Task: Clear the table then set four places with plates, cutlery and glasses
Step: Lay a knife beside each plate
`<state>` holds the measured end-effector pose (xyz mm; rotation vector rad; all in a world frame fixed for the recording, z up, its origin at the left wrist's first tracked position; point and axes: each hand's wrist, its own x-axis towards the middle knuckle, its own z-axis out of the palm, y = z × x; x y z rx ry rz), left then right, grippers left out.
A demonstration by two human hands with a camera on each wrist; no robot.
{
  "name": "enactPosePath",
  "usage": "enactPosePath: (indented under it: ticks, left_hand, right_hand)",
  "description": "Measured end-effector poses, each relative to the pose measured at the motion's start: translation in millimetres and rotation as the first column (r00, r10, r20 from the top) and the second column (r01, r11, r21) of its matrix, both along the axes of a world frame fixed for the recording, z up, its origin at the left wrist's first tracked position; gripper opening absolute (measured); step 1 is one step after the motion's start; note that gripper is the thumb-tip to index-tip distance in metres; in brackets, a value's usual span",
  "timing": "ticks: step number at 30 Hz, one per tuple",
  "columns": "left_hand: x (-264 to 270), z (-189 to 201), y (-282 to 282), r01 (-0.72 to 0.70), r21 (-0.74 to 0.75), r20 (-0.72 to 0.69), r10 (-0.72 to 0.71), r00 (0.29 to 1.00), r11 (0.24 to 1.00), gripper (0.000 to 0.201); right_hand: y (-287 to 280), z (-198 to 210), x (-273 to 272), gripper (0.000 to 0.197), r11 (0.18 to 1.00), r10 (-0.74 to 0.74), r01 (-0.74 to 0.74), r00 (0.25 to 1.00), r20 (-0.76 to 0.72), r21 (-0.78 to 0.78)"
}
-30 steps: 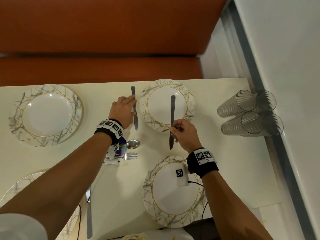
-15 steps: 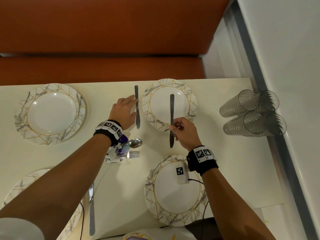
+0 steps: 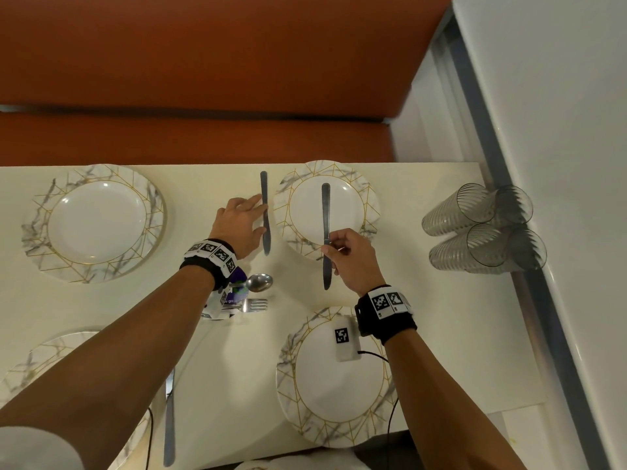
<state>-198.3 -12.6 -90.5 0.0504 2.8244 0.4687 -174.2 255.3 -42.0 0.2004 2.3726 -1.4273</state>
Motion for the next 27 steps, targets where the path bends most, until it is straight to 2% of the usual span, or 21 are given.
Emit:
enactPosePath:
  ticks: [7, 10, 14, 20, 23, 27]
  left_hand:
    - [24, 11, -10, -0.145, 0.230, -0.037, 0.158, 0.987, 0.962, 0.052]
    - [39, 26, -20, -0.202, 0.306, -0.048, 0.227, 0.973, 0.930, 0.042]
    - [61, 53, -33, -0.204, 0.457, -0.102, 0.278, 0.955, 0.866, 0.027]
    - [91, 80, -70, -0.303, 0.672, -0.045, 0.446, 0.894, 0.676, 0.015]
    - [111, 85, -112, -0.366, 0.731, 0.023, 0.516, 0.856, 0.575, 0.016]
    - [133, 90, -176, -0.418, 0.796, 0.133, 0.546, 0.827, 0.438, 0.016]
  right_hand:
    - [-19, 6, 1, 0.013, 0.999, 0.042, -0.042, 0.999, -0.009, -0.007]
    - [-45, 9, 4, 0.016, 0.996, 0.085, -0.086, 0.995, -0.042, -0.010]
    - [-95, 16, 15, 0.015, 0.994, 0.085, -0.090, 0.993, -0.078, -0.065]
    - [-181, 22, 48, 0.018, 0.983, 0.126, -0.143, 0.982, -0.139, -0.115]
    - [-231, 26, 71, 0.015, 0.979, 0.136, -0.161, 0.973, -0.185, -0.128]
    - [-289, 33, 96, 0.012, 0.974, 0.149, -0.173, 0.975, -0.164, -0.148]
